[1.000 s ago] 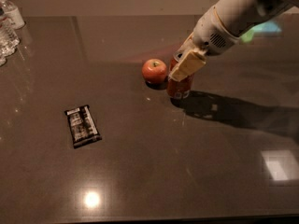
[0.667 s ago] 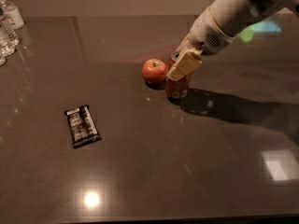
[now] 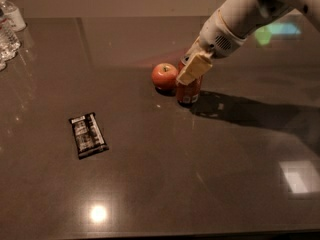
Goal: Move coke can near apple
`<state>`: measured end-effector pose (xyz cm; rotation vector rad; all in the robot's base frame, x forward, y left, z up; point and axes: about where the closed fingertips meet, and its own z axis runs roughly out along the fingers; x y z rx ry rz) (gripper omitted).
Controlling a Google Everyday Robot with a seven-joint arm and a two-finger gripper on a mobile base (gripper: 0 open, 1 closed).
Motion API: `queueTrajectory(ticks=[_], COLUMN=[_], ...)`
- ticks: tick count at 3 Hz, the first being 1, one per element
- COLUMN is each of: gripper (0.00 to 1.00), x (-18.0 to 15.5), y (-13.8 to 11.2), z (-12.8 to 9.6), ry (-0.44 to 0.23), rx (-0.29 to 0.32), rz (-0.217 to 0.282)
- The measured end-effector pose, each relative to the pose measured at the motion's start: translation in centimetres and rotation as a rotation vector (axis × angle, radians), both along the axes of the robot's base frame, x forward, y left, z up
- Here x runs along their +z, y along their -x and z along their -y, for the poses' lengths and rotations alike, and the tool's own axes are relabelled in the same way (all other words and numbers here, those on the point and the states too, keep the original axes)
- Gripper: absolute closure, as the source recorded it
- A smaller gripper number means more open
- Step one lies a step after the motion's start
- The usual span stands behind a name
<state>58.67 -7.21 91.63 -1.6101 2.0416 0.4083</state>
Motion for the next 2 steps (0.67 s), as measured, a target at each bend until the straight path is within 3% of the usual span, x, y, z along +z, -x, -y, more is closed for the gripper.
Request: queueTrajectory(ticks=[1, 2], gripper=[0.14, 0.00], x=[-0.10, -0.20], y=[0.00, 0.00], z=[-0.15, -0.31], ry=[0.000, 0.000], rx=[0.003, 0.005], rz=[-0.002, -0.003])
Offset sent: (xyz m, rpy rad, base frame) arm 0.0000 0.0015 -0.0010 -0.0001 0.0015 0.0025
